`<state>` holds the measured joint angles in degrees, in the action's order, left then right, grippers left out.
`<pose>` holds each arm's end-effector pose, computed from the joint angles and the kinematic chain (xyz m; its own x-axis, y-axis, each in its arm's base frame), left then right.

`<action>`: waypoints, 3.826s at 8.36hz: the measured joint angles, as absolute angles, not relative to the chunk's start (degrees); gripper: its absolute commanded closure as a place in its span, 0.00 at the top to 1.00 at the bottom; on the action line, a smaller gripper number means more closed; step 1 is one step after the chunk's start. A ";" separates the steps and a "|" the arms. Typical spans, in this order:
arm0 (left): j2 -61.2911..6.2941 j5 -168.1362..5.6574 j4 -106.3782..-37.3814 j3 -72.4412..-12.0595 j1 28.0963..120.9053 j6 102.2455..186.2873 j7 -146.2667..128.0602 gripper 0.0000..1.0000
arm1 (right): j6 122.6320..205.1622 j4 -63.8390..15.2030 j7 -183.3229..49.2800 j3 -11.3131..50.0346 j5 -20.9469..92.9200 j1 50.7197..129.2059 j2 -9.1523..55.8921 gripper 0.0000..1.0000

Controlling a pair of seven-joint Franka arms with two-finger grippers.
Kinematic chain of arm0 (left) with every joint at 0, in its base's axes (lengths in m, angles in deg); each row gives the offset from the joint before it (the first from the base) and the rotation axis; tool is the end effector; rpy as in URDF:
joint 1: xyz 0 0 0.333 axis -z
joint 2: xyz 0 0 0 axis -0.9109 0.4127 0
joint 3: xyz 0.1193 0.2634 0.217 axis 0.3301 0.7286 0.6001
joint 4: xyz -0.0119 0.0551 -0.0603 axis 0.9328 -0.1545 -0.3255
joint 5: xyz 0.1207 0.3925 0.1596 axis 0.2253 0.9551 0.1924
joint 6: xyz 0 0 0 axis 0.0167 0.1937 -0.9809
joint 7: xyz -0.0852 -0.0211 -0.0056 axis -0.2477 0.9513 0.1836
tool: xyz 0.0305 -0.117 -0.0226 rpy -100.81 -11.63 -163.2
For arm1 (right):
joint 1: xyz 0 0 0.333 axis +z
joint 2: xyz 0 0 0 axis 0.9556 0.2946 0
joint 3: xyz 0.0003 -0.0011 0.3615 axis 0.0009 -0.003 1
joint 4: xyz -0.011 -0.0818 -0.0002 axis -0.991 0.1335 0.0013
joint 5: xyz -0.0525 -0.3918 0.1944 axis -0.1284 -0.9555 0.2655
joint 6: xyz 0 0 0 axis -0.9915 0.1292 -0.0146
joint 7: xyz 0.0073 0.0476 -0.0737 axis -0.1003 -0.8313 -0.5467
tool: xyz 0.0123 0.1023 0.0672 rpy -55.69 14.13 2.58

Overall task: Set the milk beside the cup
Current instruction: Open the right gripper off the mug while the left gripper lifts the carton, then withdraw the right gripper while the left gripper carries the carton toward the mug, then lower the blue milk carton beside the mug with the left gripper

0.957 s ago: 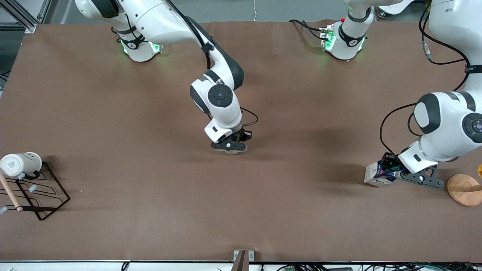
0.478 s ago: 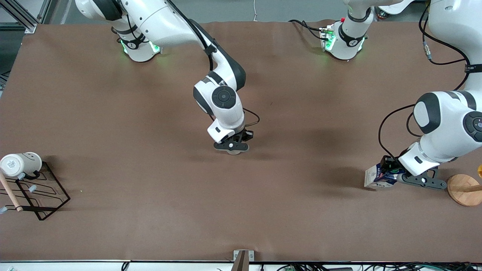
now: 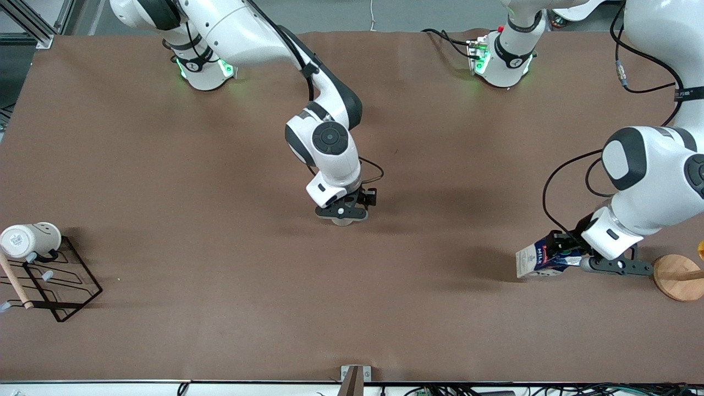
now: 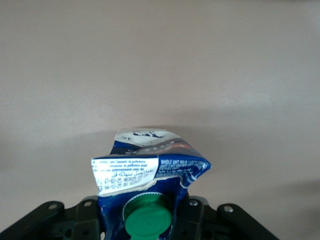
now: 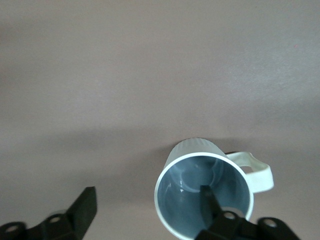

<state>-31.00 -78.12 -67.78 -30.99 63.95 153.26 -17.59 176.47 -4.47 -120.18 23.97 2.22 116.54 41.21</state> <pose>0.7364 -0.0634 0.4031 0.9879 -0.0512 0.1466 -0.0707 -0.9888 0.1312 0.5977 0.5610 0.2924 0.9907 -0.1224 0.0600 -0.1143 -0.9857 -0.1238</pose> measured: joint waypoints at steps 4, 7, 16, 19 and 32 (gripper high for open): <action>-35.67 -78.15 -67.51 -41.41 64.17 144.90 -0.86 0.45 | 157.10 -2.35 -120.67 21.93 2.15 105.40 26.87 0.99; -38.14 -77.02 -67.56 -52.65 65.17 142.73 15.91 0.45 | 152.19 -6.88 -103.04 21.81 2.16 89.69 19.63 0.99; -29.55 -59.09 -67.28 -55.98 91.01 152.53 46.06 0.45 | 137.58 -21.29 -64.14 22.72 2.06 68.36 -5.60 1.00; -25.88 -56.28 -67.25 -55.96 91.07 154.27 46.46 0.45 | 138.55 -21.31 -64.41 23.08 0.33 68.40 -5.76 1.00; -25.33 -50.84 -65.46 -56.09 91.87 151.66 53.98 1.00 | 140.61 -19.16 -72.63 23.66 -0.94 72.38 -5.80 1.00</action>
